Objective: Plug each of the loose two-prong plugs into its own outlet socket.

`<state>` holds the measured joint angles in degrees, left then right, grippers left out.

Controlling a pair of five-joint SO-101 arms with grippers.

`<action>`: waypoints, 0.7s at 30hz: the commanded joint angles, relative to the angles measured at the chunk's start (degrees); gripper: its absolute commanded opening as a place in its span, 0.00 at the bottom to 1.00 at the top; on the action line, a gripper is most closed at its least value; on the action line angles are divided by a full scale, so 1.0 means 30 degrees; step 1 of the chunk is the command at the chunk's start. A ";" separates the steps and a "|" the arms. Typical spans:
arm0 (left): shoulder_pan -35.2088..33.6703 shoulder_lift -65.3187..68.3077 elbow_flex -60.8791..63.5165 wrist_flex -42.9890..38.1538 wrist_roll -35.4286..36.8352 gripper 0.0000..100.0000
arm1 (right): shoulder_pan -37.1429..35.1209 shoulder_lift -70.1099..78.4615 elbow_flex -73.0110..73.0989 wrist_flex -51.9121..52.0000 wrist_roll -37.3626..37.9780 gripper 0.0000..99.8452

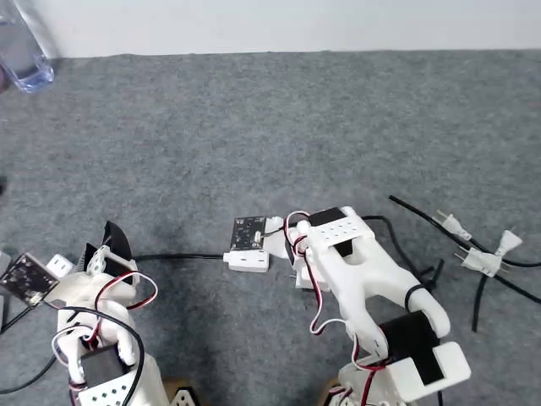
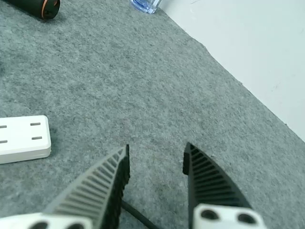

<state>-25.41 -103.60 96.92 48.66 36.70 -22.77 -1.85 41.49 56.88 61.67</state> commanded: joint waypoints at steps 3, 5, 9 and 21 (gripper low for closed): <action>0.0117 -0.0147 -0.0161 0.0059 -0.0147 0.17 | -0.0337 -0.1187 0.0117 0.0894 -0.0850 0.01; 0.0117 -0.0147 -0.0161 0.0059 -0.0147 0.17 | -0.0454 -0.2447 0.0117 0.1392 -0.1348 0.01; 0.0117 -0.0147 -0.0161 0.0059 -0.0147 0.17 | -0.1158 -0.5495 0.0059 0.3150 -0.1963 0.01; 0.2374 -0.0205 -0.0161 -0.0117 0.0293 0.17 | -0.1304 -1.1883 -0.0645 0.6168 -0.4630 0.01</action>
<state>-21.01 -103.60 96.92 48.66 36.62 -26.29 -33.85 42.73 72.79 49.45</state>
